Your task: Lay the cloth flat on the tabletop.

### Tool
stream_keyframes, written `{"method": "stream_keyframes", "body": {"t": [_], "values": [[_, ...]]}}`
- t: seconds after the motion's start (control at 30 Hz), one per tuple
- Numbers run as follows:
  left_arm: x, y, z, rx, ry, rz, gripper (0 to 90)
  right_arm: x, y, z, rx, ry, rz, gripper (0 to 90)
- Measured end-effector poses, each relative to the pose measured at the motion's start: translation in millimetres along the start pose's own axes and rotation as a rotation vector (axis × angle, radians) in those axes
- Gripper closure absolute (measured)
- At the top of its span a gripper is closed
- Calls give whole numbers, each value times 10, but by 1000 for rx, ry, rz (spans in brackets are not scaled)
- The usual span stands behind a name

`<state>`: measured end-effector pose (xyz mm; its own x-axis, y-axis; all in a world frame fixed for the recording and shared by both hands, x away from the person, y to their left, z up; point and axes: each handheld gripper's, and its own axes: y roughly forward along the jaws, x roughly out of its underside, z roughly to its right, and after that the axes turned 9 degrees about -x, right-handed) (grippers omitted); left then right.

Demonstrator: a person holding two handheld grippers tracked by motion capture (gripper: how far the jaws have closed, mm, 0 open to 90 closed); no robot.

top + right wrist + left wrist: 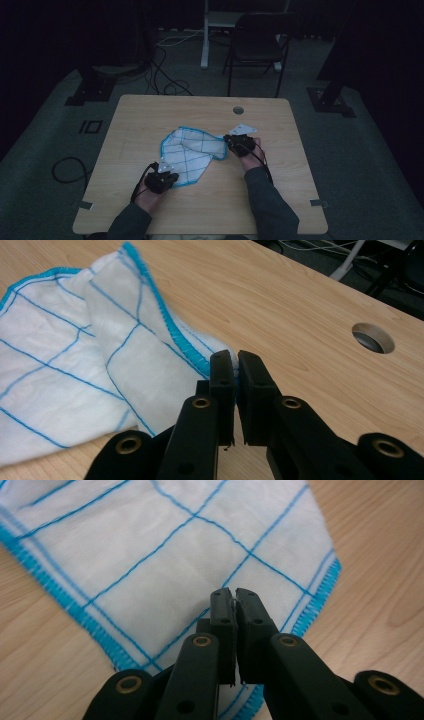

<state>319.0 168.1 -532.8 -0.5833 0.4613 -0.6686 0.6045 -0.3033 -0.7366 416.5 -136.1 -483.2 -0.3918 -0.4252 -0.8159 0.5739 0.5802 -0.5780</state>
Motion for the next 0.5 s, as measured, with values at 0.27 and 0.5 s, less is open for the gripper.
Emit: {"method": "stream_keyframes", "body": {"t": [0.27, 0.5], "values": [[27, -28, -153, -46, -16, -19, 875, 30, -61, 79, 20, 11, -2, 865], [57, -49, -337, -114, -42, -39, 883, 57, -121, 168, 41, 26, -5, 865]]}}
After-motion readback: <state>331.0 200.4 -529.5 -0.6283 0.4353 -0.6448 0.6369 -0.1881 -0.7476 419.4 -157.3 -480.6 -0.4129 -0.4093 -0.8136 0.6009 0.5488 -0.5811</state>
